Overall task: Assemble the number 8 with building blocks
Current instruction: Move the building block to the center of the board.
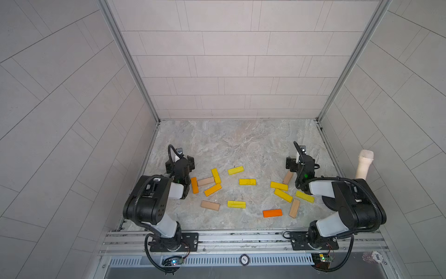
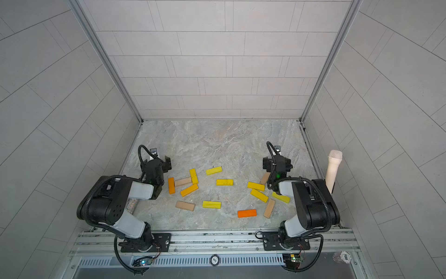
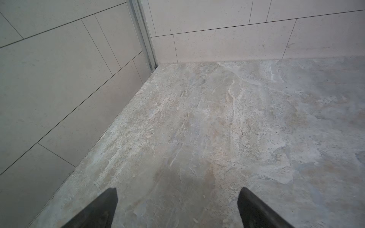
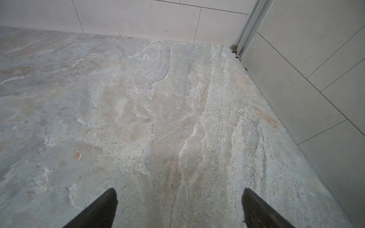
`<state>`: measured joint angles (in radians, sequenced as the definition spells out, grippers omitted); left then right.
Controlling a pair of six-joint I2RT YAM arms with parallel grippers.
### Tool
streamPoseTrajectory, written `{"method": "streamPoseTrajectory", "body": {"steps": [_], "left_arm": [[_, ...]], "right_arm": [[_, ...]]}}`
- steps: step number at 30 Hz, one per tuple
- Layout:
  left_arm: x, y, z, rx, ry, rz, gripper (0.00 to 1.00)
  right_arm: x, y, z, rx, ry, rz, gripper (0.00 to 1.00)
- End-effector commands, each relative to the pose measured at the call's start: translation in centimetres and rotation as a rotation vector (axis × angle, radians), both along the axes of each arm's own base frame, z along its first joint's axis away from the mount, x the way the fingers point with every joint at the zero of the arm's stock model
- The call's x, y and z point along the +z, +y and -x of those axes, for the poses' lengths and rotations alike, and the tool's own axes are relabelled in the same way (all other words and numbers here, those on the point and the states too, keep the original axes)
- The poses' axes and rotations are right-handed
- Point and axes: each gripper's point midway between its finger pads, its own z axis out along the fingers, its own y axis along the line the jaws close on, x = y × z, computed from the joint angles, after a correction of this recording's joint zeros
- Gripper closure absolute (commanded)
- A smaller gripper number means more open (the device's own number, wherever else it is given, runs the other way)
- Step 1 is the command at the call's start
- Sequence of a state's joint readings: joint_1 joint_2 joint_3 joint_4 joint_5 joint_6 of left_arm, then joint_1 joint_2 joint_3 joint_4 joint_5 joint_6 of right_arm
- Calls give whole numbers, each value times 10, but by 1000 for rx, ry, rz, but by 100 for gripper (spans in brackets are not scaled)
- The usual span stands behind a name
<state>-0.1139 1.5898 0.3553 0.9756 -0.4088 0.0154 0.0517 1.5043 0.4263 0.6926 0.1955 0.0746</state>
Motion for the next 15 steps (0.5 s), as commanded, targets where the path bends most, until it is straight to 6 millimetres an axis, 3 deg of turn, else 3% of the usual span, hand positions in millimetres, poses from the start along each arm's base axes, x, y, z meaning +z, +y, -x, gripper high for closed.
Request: {"method": "streamPoseTrajectory", "body": {"steps": [1,15], "left_arm": [[7,0,-4,13,-33,10,0],[7,0,-5,9,-29,13,0]], "right_arm": [[7,0,-5,0,-21,21,0],[6,0,-5,-1,-19,22,0]]}}
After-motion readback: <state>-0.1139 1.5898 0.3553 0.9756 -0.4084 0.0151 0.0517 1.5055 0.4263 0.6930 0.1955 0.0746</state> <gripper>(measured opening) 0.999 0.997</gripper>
